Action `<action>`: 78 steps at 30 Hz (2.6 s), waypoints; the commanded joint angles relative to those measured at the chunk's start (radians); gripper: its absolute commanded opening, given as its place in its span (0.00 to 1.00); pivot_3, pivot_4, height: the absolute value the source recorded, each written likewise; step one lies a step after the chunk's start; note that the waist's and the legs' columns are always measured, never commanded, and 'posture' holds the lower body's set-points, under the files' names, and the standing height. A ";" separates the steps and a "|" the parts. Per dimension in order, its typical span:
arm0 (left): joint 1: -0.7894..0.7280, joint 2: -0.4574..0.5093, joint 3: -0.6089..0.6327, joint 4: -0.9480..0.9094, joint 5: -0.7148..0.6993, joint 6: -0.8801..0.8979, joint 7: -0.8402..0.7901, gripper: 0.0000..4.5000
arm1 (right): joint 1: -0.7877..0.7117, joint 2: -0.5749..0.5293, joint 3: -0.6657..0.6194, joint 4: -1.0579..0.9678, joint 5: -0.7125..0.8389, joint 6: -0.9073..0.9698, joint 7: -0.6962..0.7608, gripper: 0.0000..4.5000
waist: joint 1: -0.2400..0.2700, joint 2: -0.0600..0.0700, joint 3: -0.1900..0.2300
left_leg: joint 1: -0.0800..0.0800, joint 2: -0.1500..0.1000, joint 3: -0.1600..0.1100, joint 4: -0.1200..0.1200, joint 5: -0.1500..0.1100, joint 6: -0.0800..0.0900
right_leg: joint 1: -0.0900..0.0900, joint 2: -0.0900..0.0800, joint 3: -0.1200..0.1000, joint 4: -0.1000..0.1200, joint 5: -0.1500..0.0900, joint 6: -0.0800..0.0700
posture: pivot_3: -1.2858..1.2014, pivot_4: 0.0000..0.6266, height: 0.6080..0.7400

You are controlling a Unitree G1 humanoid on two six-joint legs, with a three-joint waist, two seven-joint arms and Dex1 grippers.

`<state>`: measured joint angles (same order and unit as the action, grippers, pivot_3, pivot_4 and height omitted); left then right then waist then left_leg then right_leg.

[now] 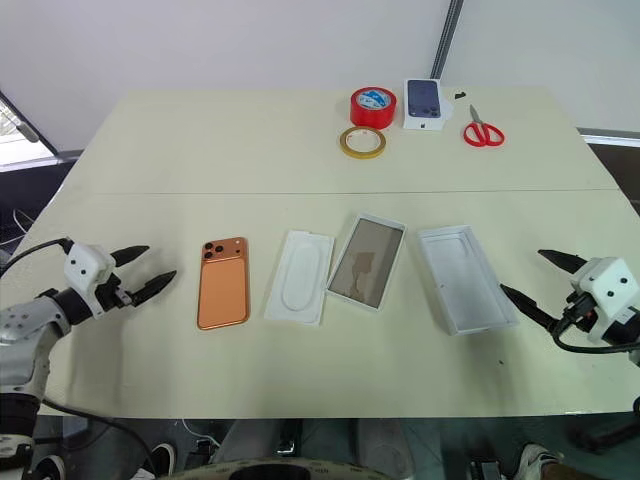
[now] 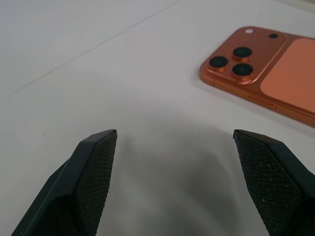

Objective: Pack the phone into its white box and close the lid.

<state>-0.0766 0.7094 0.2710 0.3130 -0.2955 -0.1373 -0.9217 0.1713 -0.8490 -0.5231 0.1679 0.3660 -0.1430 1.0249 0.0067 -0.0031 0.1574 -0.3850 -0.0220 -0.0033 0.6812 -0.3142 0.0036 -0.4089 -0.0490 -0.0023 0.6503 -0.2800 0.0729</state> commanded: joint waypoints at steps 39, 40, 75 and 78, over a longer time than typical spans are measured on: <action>-0.234 -0.020 -0.137 -0.555 -0.447 1.111 0.136 0.88 | -0.257 0.020 0.346 -0.366 -0.022 0.116 0.038 0.99 | 0.004 0.000 0.000 | -0.001 0.000 0.000 0.001 0.000 0.000 | 0.000 0.000 0.000 0.001 0.000 0.000 | 0.52 0.24 1.00; -0.269 -0.036 -0.134 -0.532 -0.476 1.198 0.167 0.88 | -0.268 0.026 0.369 -0.377 -0.031 0.114 0.039 0.99 | 0.003 0.000 0.000 | -0.001 0.000 0.000 0.002 0.000 0.000 | 0.000 0.000 0.000 0.001 0.000 0.000 | 0.52 0.24 1.00; -0.451 -0.303 -0.181 -0.229 -0.477 1.631 0.364 0.02 | -0.346 0.076 0.479 -0.353 -0.117 0.073 -0.015 1.00 | 0.005 0.000 -0.001 | 0.000 -0.001 -0.001 0.003 0.003 -0.004 | 0.001 0.001 0.000 0.002 0.000 0.000 | 0.52 0.24 1.00; -0.455 -0.333 -0.125 -0.221 -0.486 1.663 0.388 0.02 | -0.344 0.082 0.485 -0.346 -0.125 0.064 -0.018 1.00 | 0.005 0.001 -0.001 | 0.001 -0.001 -0.001 0.003 0.003 -0.005 | 0.001 0.001 0.000 0.003 0.000 0.000 | 0.52 0.24 1.00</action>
<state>-0.5483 0.3916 0.1379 0.0700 -0.7756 1.4857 -0.5479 -0.1605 -0.7717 -0.0338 -0.1707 0.2396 -0.0586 1.0156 0.0119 -0.0025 0.1561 -0.3843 -0.0234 -0.0043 0.6839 -0.3114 -0.0009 -0.4082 -0.0477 -0.0024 0.6529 -0.2799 0.0733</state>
